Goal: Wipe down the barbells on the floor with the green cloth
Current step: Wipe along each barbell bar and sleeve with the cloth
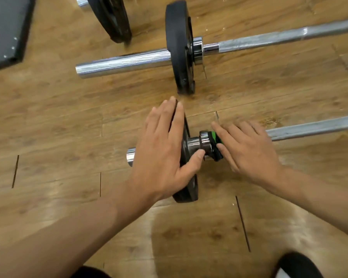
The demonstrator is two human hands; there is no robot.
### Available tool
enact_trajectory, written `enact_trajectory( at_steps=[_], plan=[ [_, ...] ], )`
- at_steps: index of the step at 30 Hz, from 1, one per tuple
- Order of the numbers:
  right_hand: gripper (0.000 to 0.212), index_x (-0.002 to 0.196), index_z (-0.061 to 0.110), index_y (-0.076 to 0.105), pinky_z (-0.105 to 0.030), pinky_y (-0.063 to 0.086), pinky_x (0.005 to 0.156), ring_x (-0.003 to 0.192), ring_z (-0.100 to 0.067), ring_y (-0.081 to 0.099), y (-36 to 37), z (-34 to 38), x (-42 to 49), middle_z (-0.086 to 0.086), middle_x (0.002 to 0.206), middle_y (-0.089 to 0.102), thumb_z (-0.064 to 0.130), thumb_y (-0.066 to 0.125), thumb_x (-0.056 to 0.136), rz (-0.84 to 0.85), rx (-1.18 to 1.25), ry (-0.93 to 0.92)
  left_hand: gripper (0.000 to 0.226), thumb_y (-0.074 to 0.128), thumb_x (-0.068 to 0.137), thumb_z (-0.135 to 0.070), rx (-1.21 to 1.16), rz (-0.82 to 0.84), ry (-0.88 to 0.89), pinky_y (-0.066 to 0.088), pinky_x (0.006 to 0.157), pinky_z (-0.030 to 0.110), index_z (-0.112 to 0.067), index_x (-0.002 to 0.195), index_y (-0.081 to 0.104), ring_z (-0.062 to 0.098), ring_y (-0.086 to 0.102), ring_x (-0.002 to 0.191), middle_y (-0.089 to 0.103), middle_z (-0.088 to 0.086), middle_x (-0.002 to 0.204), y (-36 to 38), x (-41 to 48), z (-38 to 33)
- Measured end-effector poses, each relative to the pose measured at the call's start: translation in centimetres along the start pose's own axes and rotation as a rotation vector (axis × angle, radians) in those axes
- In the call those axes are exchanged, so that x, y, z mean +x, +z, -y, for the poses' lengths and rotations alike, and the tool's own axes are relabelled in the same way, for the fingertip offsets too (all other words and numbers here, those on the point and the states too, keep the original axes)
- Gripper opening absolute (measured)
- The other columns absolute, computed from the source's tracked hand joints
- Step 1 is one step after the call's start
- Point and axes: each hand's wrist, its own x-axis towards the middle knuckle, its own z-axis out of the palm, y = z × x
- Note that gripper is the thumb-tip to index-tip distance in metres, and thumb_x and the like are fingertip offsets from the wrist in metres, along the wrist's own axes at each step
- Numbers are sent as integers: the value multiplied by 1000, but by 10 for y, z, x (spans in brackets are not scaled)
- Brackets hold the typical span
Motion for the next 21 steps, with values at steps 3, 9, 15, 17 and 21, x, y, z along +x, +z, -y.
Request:
enact_trajectory(
  at_steps=[3,9,15,17,21],
  plan=[
    [57,95,16,70,-38,39,61,72,-32,64,-9,10,24,-9,80,69,41,20,105,143,21,221,85,36,99,-55,54,38,40,26,124,58,7,158,33,43,29,153,31,28,164,-2,-19,-5],
    [39,124,8,63,-46,41,85,96,-35,57,0,15,-32,-11,107,64,33,36,109,-38,58,53,81,38,96,-60,-17,55,9,36,113,42,-3,155,43,32,39,136,44,17,151,-18,-10,10],
    [38,86,16,56,-38,26,72,76,-27,50,-14,41,-14,-1,77,54,31,29,109,-138,241,402,91,37,96,-64,-103,109,15,12,131,38,-3,163,26,24,13,161,22,14,172,-4,-32,-2],
    [33,89,15,53,-38,25,73,78,-26,45,-24,54,-13,-1,81,49,30,32,109,-202,338,354,90,37,98,-63,-112,64,36,14,131,42,1,162,27,27,15,161,23,17,171,-1,-38,-3],
    [40,129,10,62,-45,42,94,110,-34,56,-18,83,-33,-11,128,62,33,37,108,-52,314,163,91,21,104,-66,-151,18,81,20,128,50,5,161,27,31,19,160,25,21,169,2,-48,-3]
  ],
)
